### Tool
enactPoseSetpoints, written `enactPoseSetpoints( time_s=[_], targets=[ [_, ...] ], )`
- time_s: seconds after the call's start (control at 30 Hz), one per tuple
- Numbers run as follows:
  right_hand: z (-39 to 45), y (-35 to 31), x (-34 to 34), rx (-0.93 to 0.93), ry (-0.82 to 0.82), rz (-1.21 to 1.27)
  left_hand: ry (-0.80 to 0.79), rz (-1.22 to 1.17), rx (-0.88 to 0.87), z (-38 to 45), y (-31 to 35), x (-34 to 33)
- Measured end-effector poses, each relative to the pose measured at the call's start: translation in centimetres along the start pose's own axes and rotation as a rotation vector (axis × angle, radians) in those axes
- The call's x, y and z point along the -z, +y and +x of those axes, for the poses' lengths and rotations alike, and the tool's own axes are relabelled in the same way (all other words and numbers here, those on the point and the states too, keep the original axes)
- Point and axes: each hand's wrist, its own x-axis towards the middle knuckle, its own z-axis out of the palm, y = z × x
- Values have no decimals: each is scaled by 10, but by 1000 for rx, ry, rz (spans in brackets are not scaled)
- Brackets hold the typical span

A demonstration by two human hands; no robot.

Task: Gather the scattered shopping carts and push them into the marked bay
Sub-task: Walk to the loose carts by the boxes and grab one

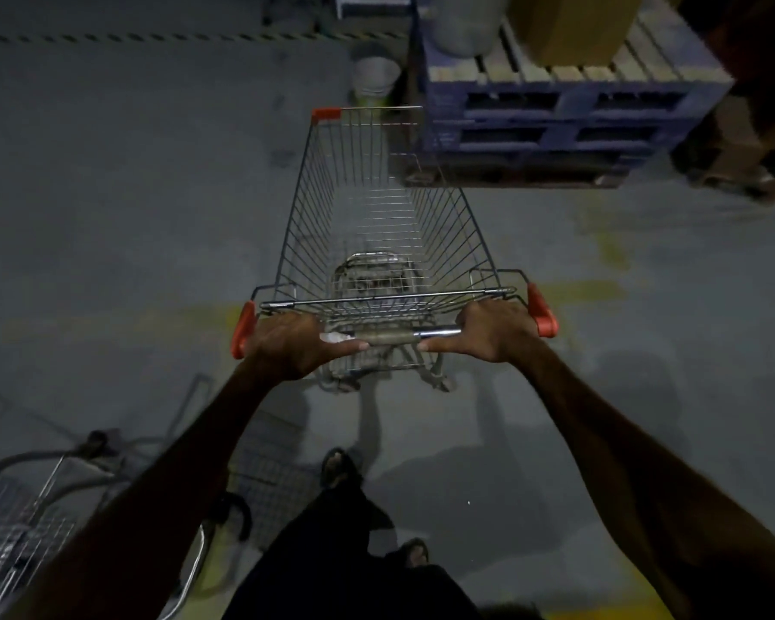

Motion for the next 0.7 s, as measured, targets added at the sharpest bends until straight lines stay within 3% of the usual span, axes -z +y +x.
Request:
enactPoseSetpoints(
  time_s=[0.37, 0.7],
  targets=[
    [166, -87, 49, 208, -100, -69, 106, -68, 82, 69, -126, 10],
    [295, -153, 77, 293, -74, -93, 78, -133, 124, 143, -221, 49]
  ],
)
